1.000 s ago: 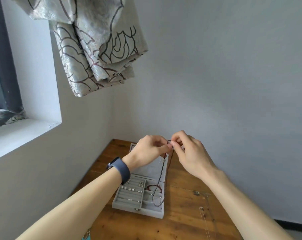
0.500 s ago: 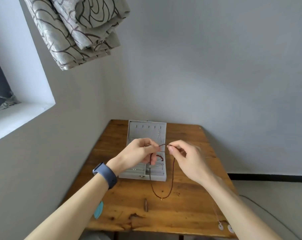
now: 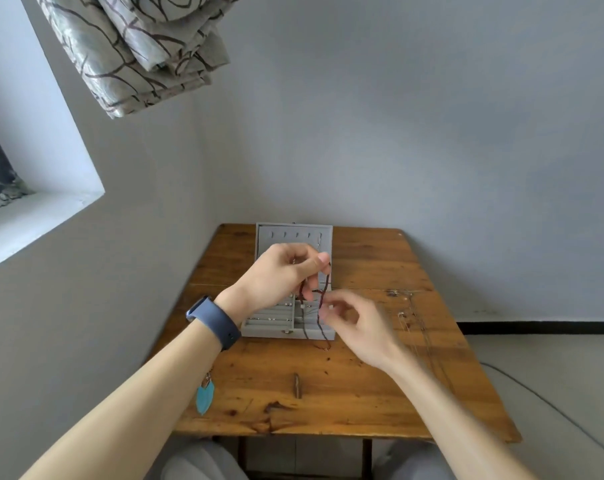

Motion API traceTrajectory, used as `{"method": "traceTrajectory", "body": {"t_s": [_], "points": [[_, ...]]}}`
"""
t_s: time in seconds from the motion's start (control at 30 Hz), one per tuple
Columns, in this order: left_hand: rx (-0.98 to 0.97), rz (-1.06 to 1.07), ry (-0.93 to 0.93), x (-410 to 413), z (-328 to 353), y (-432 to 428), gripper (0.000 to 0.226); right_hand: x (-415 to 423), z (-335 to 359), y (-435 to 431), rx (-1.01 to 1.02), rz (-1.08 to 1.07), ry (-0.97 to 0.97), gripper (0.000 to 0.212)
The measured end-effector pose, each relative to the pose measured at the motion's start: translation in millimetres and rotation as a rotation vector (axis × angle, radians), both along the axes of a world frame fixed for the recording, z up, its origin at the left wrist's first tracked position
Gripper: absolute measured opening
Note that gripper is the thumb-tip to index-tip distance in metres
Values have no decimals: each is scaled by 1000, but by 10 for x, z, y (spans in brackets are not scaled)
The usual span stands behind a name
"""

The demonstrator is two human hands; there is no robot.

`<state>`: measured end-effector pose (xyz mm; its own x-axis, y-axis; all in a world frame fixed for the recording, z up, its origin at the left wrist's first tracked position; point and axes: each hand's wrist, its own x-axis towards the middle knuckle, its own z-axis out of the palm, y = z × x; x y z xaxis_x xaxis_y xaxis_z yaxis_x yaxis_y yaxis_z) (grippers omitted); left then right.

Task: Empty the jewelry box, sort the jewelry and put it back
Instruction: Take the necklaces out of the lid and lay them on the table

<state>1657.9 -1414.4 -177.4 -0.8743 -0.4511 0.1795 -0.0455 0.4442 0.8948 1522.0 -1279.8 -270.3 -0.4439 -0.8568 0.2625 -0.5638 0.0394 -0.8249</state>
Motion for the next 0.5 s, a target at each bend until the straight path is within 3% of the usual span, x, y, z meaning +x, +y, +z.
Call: {"method": "traceTrajectory", "body": {"t_s": [0.1, 0.23, 0.5], "points": [[20, -28, -10, -7, 64, 12, 31, 122, -219, -35, 71, 44, -222, 31], [3, -34, -16, -4, 86, 4, 32, 306, -506, -15, 206, 79, -272, 25], [7, 151, -123, 89, -109, -317, 33, 496, -977, 633, 93, -76, -566, 32]]}}
